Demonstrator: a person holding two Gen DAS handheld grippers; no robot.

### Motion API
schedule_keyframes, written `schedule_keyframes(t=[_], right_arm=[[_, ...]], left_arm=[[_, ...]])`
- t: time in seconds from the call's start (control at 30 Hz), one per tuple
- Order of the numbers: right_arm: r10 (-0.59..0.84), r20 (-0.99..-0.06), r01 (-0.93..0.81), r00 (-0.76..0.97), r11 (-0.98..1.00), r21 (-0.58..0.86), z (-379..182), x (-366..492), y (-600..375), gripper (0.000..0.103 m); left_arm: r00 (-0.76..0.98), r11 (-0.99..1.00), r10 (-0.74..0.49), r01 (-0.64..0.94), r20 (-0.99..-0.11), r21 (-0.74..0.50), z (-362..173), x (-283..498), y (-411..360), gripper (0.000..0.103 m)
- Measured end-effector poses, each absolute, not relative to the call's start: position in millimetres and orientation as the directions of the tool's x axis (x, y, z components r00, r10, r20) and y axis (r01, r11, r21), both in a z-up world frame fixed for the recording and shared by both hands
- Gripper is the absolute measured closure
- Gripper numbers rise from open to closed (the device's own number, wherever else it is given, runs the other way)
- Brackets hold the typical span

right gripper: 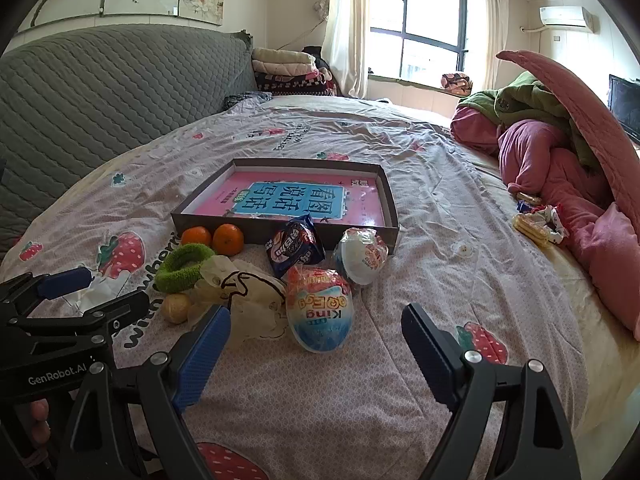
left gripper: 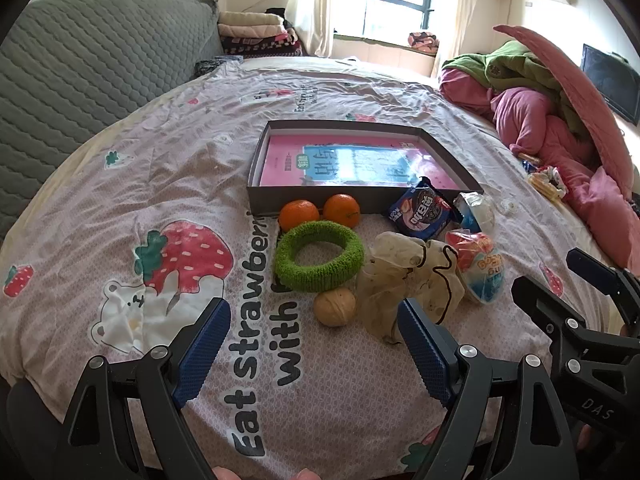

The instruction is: Organize objects

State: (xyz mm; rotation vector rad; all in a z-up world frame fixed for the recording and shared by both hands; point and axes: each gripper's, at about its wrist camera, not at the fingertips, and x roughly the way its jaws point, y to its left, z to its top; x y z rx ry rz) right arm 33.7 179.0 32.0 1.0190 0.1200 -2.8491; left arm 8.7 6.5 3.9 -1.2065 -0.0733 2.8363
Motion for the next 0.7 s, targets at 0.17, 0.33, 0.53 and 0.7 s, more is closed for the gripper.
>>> schedule_keyframes(t=[0.17, 0.33, 0.53, 0.7], right_arm=[[-0.081, -0.635, 0.133, -0.768, -0.991, -0.034, 32.7, 33.8, 179.8, 0.016], [-0.078, -0.634, 0.128, -0.769, -0.991, -0.033, 33.6, 34.9, 181.9, 0.016], [-0.081, -0.634, 0.130, -0.769, -0.991, -0.031, 34.1, 35.2, 181.8, 0.016], [-0.081, -0.645, 0.130, -0.759, -0.991, -0.028, 31.0, 33.9, 182.1, 0.016]], left_arm=[[-0.692, -0.997, 0.075, -0.037, -0.718, -0.070, 2.8, 9.3, 7.0, 0.017], [-0.687, -0.997, 0.078, -0.037, -0.722, -0.073, 1.6, 9.8, 6.2, 0.017], [-0.675, -0.996, 0.087, -0.040, -0.733, -0.082, -1.6, 9.8, 3.1, 0.017], [-0.655, -0.995, 0.095, -0.044, -0.750, -0.087, -8.1, 8.9, 0.9, 0.017]])
